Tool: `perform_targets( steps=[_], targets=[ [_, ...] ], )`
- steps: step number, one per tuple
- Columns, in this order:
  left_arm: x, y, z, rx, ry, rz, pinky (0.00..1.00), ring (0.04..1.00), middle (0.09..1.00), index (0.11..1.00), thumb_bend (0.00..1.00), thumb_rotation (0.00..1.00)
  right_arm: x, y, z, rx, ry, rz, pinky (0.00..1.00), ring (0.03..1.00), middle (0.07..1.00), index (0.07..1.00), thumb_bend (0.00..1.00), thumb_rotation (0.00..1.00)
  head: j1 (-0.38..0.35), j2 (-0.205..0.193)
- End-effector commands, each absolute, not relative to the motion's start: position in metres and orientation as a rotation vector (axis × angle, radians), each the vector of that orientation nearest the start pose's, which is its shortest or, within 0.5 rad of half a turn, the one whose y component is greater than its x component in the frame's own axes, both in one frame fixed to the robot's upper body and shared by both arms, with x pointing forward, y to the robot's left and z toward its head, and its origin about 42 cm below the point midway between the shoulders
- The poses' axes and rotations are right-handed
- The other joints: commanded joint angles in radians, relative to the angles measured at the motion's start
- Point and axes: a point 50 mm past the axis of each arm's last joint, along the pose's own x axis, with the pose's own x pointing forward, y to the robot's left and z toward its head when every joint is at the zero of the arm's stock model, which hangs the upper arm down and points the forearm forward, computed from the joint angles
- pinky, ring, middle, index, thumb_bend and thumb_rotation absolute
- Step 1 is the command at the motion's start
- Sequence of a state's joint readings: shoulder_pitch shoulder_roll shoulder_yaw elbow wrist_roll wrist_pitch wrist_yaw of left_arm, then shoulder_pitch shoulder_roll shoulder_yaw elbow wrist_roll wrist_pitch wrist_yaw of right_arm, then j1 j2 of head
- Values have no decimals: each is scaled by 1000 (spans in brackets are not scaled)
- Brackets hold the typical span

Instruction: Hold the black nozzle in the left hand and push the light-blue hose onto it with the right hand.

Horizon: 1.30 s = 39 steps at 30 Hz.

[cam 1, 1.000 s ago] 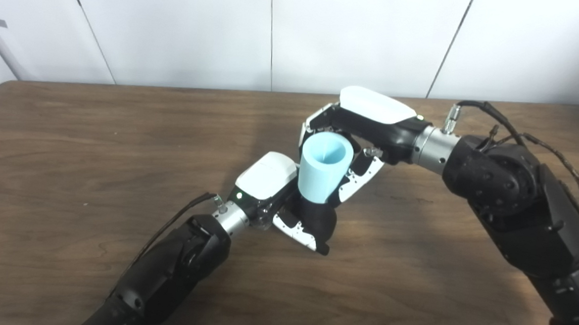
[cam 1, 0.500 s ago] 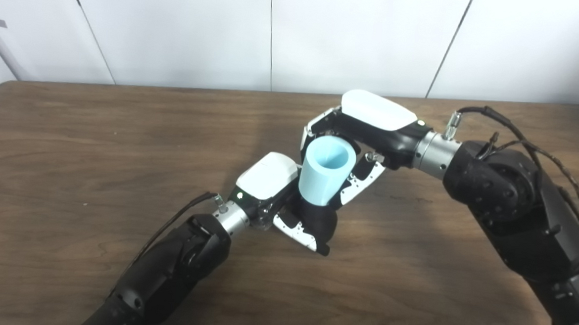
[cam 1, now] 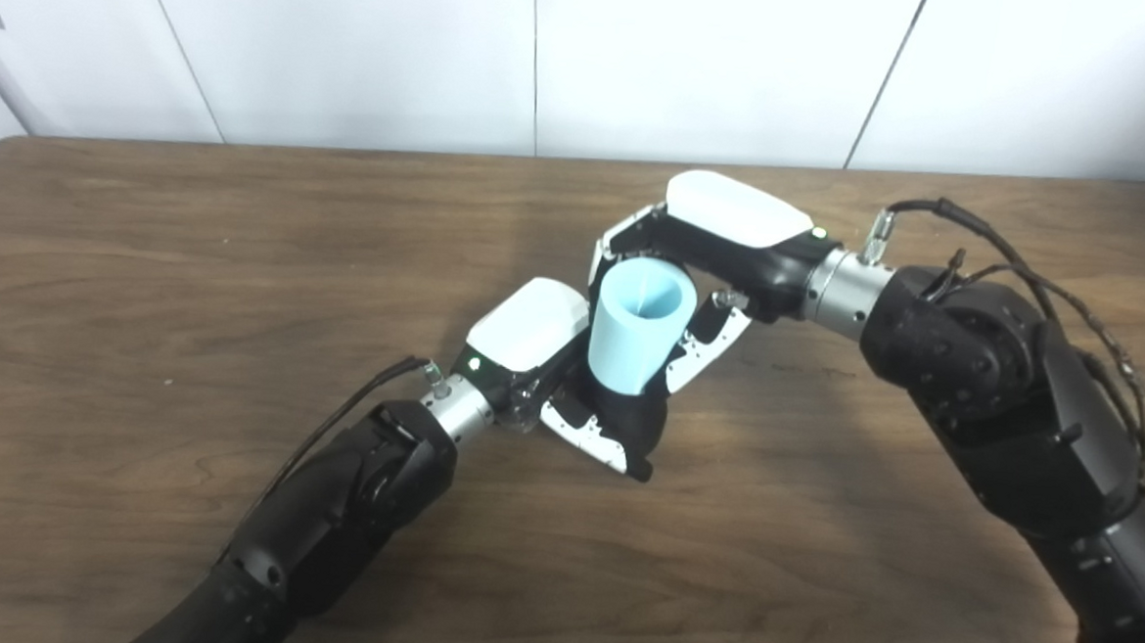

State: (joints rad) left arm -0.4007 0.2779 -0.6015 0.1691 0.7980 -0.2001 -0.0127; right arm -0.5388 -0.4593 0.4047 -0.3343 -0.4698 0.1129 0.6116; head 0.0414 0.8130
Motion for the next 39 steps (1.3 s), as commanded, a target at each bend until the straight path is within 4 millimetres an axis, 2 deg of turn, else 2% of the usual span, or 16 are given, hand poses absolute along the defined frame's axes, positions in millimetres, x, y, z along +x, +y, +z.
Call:
perform_targets(
  steps=[1,6,9,10,12,13,15,16,17,19,20,24,27,29,37,39],
  targets=[
    [337,136,99,1252,-366,-783,265,341,468,482,527,0,353,-168,285,-1185,-461,857,242,302,417,525,522,0,1,2],
    [337,135,98,1253,-362,-784,264,347,472,482,528,0,349,-168,286,-1185,-460,862,240,303,418,523,522,0,2,1],
    [337,135,97,1254,-358,-787,266,362,406,495,522,0,348,-169,293,-1127,-464,842,235,299,418,530,521,0,4,-2],
    [337,135,97,1255,-357,-788,267,362,401,495,522,0,347,-169,299,-1125,-466,830,251,321,447,510,525,0,4,-3],
    [337,136,96,1252,-354,-789,266,359,397,496,521,0,345,-171,312,-1140,-468,802,330,424,478,643,557,0,2,-4],
    [337,137,96,1251,-352,-790,264,353,434,489,524,0,343,-172,321,-1148,-481,781,429,553,618,744,722,143,2,-6],
    [338,137,95,1252,-350,-791,260,348,464,483,527,0,343,-174,331,-1141,-501,748,518,680,762,856,877,288,1,-7],
    [338,138,95,1253,-350,-792,256,347,468,483,527,0,344,-175,334,-1126,-512,731,543,729,828,898,903,317,0,-9],
    [338,138,95,1254,-349,-792,256,350,433,489,524,0,345,-176,336,-1116,-518,720,587,785,881,931,921,330,0,-9],
    [338,139,94,1255,-352,-790,257,352,404,494,522,0,346,-178,344,-1120,-525,686,652,861,950,975,942,348,-3,-12],
    [338,139,94,1257,-354,-789,258,353,438,488,525,0,346,-179,347,-1120,-517,669,675,888,975,988,949,355,-3,-12],
    [338,140,94,1255,-354,-788,241,330,470,482,528,0,347,-189,361,-1065,-501,607,742,984,999,1000,992,296,-4,-10],
    [338,141,94,1252,-351,-789,223,307,471,482,528,0,348,-198,371,-1030,-499,563,858,999,1000,1000,1000,255,-6,-10],
    [338,141,94,1256,-350,-793,220,306,471,482,528,0,348,-202,376,-1031,-502,539,896,1000,1000,1000,1000,259,-6,-10],
    [338,140,93,1264,-341,-798,232,323,472,482,528,0,341,-211,386,-1030,-481,551,820,1000,1000,1000,1000,317,1,-9],
    [338,140,93,1265,-339,-798,237,328,472,482,528,0,338,-213,387,-1033,-477,596,854,1000,1000,1000,1000,294,1,-10]
  ],
)
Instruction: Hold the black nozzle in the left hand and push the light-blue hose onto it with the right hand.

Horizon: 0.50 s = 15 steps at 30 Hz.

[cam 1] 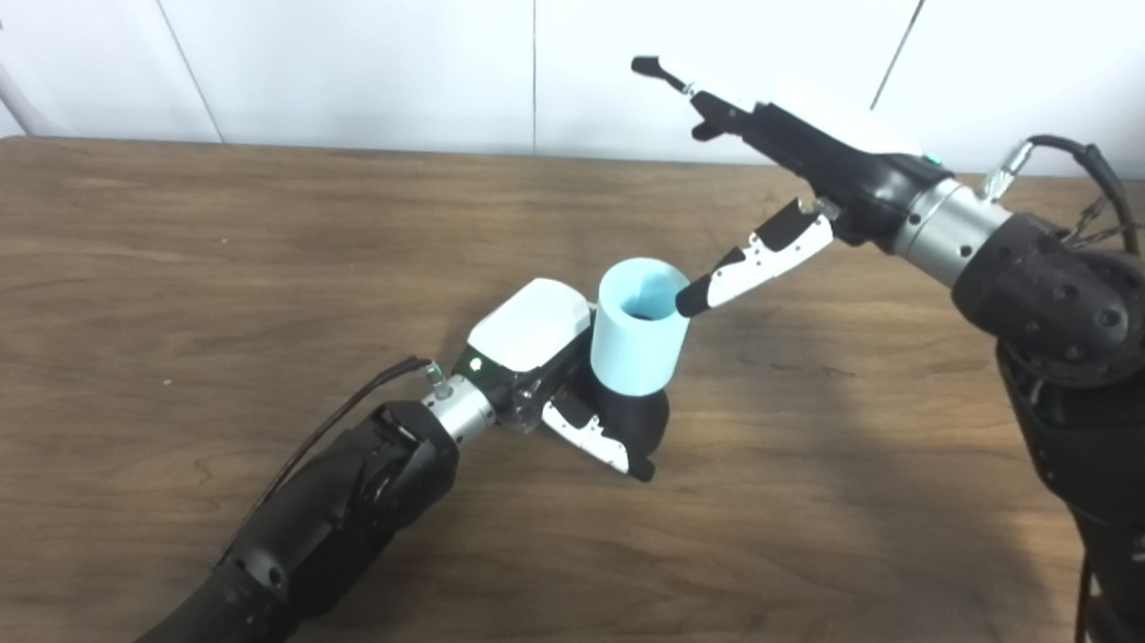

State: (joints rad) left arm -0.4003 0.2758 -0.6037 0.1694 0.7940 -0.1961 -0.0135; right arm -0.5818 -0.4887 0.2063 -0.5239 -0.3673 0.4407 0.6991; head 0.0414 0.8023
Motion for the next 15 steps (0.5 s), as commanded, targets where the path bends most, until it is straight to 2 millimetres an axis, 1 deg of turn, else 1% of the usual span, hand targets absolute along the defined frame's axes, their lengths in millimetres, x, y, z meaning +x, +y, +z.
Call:
perform_targets(
  steps=[1,3,4,6,9,10,13,14,15],
  targets=[
    [338,140,93,1266,-339,-797,239,329,472,482,528,0,335,-214,386,-1037,-477,631,889,1000,1000,1000,1000,282,1,1],
    [338,141,93,1266,-339,-795,247,334,472,482,528,0,329,-215,383,-1043,-473,692,963,1000,1000,1000,1000,308,-2,0],
    [339,141,93,1262,-338,-794,252,341,472,482,528,0,325,-215,380,-1053,-480,721,985,1000,1000,1000,1000,348,-2,0],
    [339,141,93,1257,-336,-791,250,335,472,482,528,0,320,-216,374,-1076,-500,762,997,1000,1000,1000,1000,439,-1,-1],
    [339,141,92,1256,-341,-784,248,325,472,482,528,0,313,-217,365,-1163,-554,796,1000,1000,1000,1000,932,642,-1,-1],
    [339,141,92,1257,-341,-784,249,326,472,482,528,0,310,-217,361,-1188,-568,802,1000,1000,1000,1000,914,710,-1,-7],
    [339,140,91,1265,-335,-787,264,346,472,482,528,0,306,-216,353,-1255,-587,812,1000,1000,1000,1000,893,829,-1,-7],
    [339,140,90,1267,-333,-789,267,350,473,482,528,0,305,-216,350,-1277,-596,814,1000,1000,1000,1000,893,843,1,-12],
    [339,141,89,1264,-332,-791,271,353,436,487,525,0,305,-215,345,-1300,-605,815,1000,1000,1000,1000,889,861,0,-12]
  ],
)
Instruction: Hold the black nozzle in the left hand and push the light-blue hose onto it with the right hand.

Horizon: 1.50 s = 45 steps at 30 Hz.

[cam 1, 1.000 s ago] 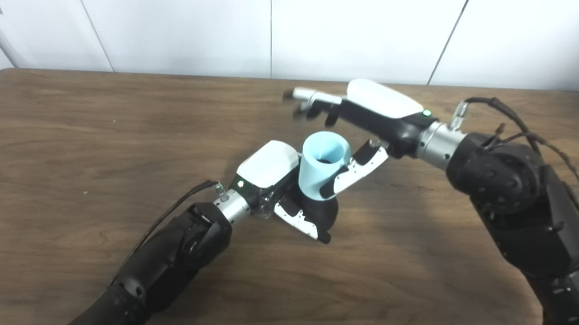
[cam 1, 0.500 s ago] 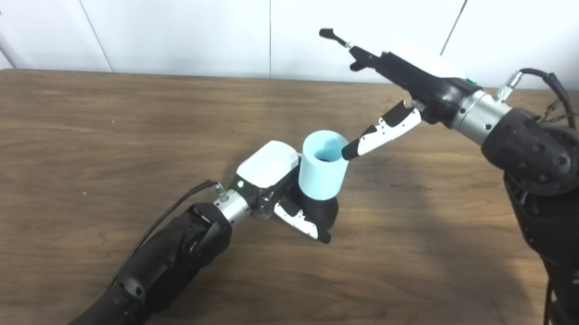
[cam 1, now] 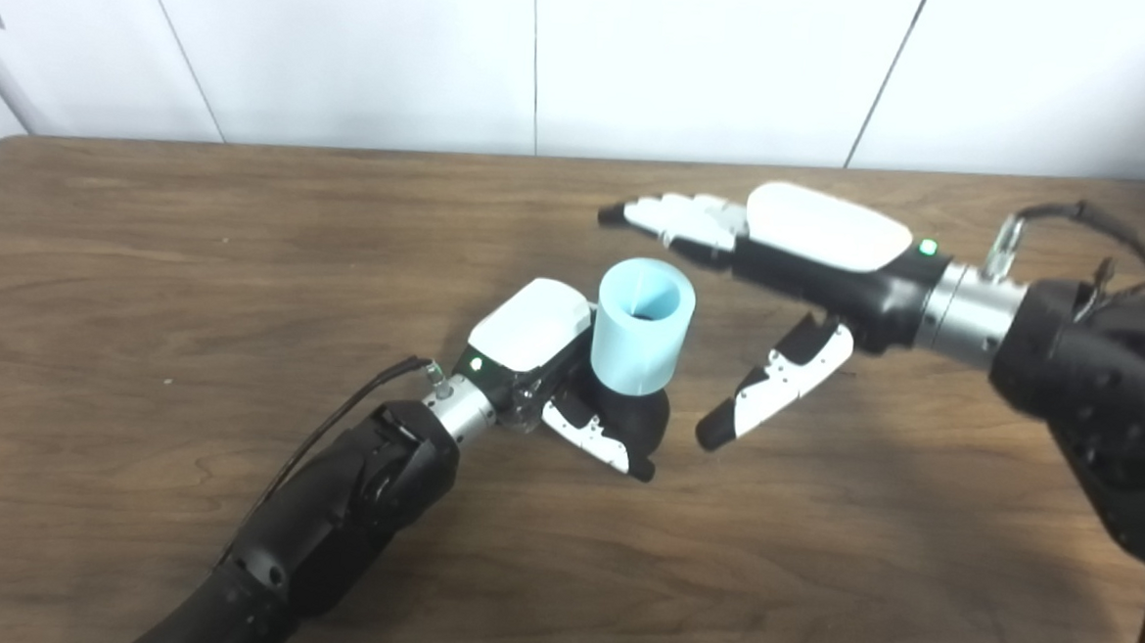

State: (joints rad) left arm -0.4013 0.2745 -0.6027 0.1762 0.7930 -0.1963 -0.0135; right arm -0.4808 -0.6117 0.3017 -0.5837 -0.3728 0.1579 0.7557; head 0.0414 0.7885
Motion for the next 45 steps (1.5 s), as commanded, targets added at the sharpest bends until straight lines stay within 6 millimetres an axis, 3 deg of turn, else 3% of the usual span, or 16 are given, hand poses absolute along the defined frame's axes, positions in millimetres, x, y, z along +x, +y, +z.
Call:
perform_targets(
  steps=[1,8,17,31,45],
  targets=[
    [339,141,89,1260,-331,-792,268,346,457,484,527,0,305,-215,343,-1316,-612,817,1000,1000,1000,1000,888,885,0,1],
    [340,141,89,1267,-337,-799,222,308,471,482,528,0,306,-210,331,-1395,-604,837,1000,1000,1000,1000,904,927,0,0],
    [341,140,90,1263,-331,-802,246,331,472,482,528,0,305,-208,307,-1441,-586,898,1000,1000,1000,1000,951,931,1,5],
    [342,139,91,1262,-332,-799,241,329,472,482,528,0,300,-200,298,-1445,-571,1003,1000,1000,1000,1000,919,906,-3,10],
    [343,142,91,1260,-334,-782,270,343,473,482,528,0,297,-216,290,-1448,-524,1033,999,1000,1000,964,880,843,-1,13]
  ],
)
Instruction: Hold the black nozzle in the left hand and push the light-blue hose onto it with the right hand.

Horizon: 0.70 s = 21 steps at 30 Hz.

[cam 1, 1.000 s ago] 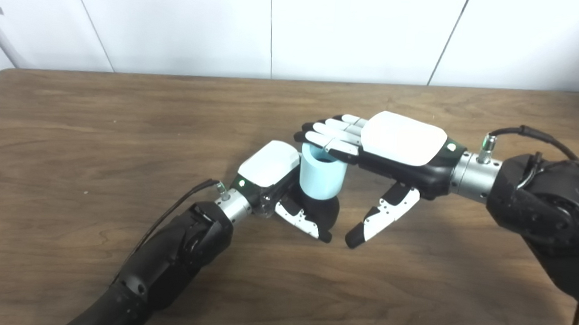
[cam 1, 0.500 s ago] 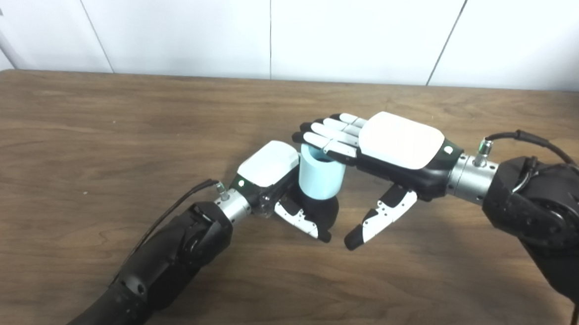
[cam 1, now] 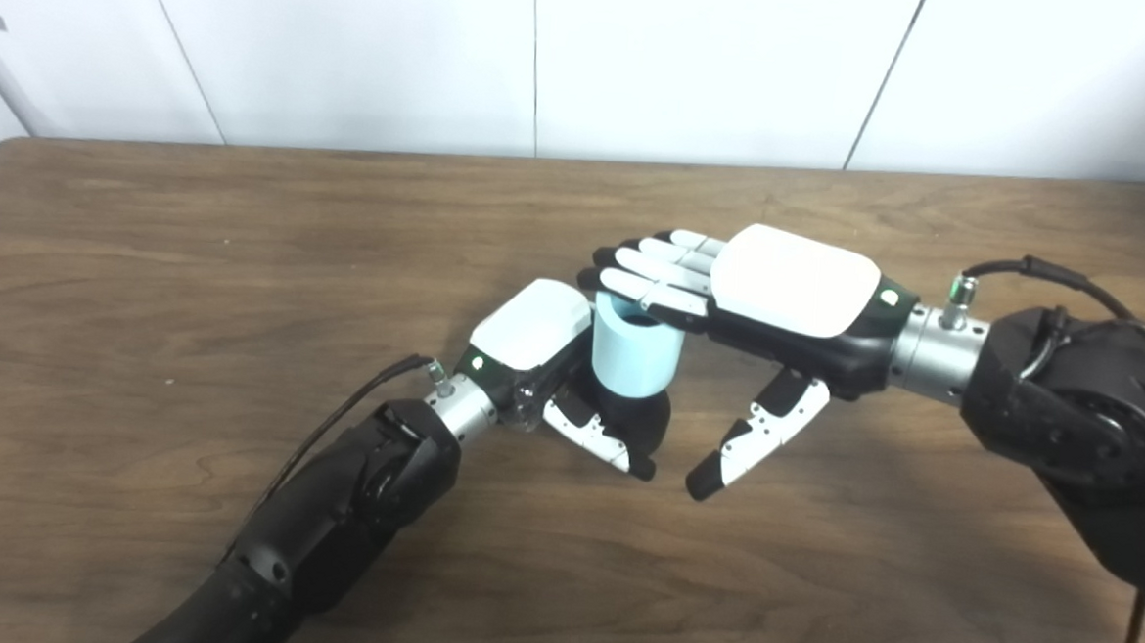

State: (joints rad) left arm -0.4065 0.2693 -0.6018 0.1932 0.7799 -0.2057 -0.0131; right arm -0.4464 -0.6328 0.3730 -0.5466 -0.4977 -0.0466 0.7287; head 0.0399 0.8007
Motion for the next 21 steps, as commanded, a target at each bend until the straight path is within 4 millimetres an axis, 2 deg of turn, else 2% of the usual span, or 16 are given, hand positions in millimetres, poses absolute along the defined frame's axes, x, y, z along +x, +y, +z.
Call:
perform_targets(
  steps=[1,7,10,16,17,21],
  targets=[
    [343,141,90,1256,-334,-783,272,345,473,482,528,0,296,-215,290,-1448,-522,1037,999,1000,1000,963,879,841,-3,1],
    [342,139,91,1247,-337,-782,235,322,472,482,528,0,296,-214,291,-1468,-506,1055,997,1000,1000,961,883,833,2,2],
    [342,140,91,1243,-335,-781,250,335,405,493,522,0,295,-216,290,-1467,-503,1057,994,1000,999,962,879,839,0,6],
    [342,140,91,1248,-334,-780,267,348,396,494,522,0,293,-214,289,-1456,-513,1053,970,1000,988,955,880,824,-1,8],
    [342,140,92,1248,-334,-780,265,344,434,488,525,0,293,-214,289,-1456,-513,1052,972,1000,989,954,878,822,1,9],
    [343,139,92,1255,-337,-781,265,348,399,494,522,0,295,-214,288,-1471,-488,1035,988,1000,1000,972,867,852,2,9]
  ],
)
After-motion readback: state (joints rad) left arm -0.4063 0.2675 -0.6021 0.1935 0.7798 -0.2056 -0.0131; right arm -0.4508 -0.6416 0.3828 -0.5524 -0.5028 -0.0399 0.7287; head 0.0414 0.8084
